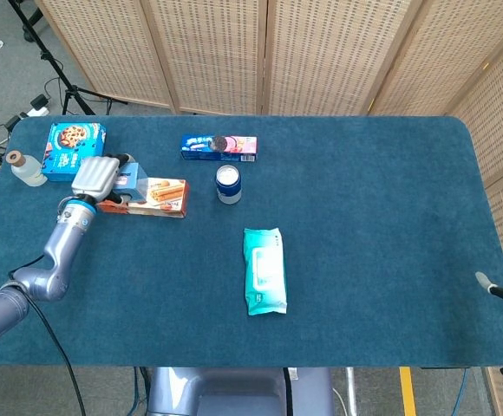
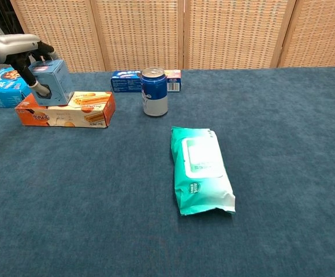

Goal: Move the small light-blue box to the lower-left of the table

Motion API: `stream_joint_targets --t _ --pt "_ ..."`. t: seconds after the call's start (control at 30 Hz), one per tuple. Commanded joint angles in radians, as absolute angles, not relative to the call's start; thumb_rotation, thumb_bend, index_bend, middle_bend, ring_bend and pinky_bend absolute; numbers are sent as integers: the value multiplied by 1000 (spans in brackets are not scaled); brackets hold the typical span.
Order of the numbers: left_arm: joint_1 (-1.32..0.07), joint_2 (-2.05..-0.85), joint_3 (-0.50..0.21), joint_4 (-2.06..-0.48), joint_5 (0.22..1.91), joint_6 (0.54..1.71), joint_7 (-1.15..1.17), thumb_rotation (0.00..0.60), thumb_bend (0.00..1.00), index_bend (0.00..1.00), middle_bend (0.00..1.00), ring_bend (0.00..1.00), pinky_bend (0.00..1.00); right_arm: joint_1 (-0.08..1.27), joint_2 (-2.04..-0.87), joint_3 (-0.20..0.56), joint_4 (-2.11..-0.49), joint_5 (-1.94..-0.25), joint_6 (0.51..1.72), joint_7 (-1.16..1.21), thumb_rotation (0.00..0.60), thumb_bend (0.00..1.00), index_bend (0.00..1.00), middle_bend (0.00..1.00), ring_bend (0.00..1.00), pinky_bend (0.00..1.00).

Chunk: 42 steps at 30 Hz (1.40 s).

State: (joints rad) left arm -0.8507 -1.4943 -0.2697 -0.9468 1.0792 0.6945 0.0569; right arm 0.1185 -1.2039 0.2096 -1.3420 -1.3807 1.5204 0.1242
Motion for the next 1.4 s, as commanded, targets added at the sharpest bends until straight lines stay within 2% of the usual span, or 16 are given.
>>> stream_joint_targets --t 0.03,0.27,0.4,0.53,0.7,0.93,0.97,1.03,1.1,1.13,1.23,1.4 --pt "-817 -1427 -275 -1041 1116 744 4 600 252 419 609 493 418 117 -1202 208 -1347 -1387 1527 127 600 0 0 0 0 0" --pt "-722 -1241 -244 -1310 1249 893 -52 600 246 419 609 492 417 110 -1197 199 -1363 -1411 1549 128 600 0 0 0 0 0" --pt "-635 -1145 -177 -1454 1321 977 -33 600 241 419 609 489 417 104 -1191 194 -1372 -1426 1564 135 600 0 0 0 0 0" --pt "-546 -1147 -91 -1527 1319 1022 15 600 240 416 609 489 417 98 -1182 191 -1378 -1438 1577 157 600 0 0 0 0 0" --pt "-494 -1209 -31 -1493 1346 1055 33 600 240 416 609 489 417 95 -1175 192 -1380 -1441 1582 177 600 0 0 0 0 0" --pt "-454 -1284 4 -1420 1338 1058 30 600 228 416 580 485 417 90 -1168 193 -1382 -1443 1587 198 600 0 0 0 0 0" --pt "-451 -1292 6 -1407 1346 1061 13 600 219 416 552 471 417 90 -1167 193 -1381 -1443 1587 199 600 0 0 0 0 0" --pt "-444 -1312 11 -1366 1379 1082 -19 600 177 362 363 340 386 90 -1165 193 -1382 -1445 1588 203 600 0 0 0 0 0" --pt "-443 -1318 22 -1347 1404 1081 -48 600 90 142 70 79 217 90 -1165 192 -1383 -1447 1590 205 600 0 0 0 0 0" --pt "-445 -1312 29 -1348 1412 1070 -62 600 51 49 6 10 123 89 -1164 193 -1384 -1447 1591 206 600 0 0 0 0 0" --pt "-443 -1280 39 -1376 1440 1071 -105 600 13 0 0 0 21 87 -1162 194 -1386 -1445 1595 210 600 0 0 0 0 0" --pt "-420 -1245 64 -1395 1484 1104 -136 600 10 0 0 0 1 85 -1159 194 -1387 -1446 1595 215 600 0 0 0 0 0"
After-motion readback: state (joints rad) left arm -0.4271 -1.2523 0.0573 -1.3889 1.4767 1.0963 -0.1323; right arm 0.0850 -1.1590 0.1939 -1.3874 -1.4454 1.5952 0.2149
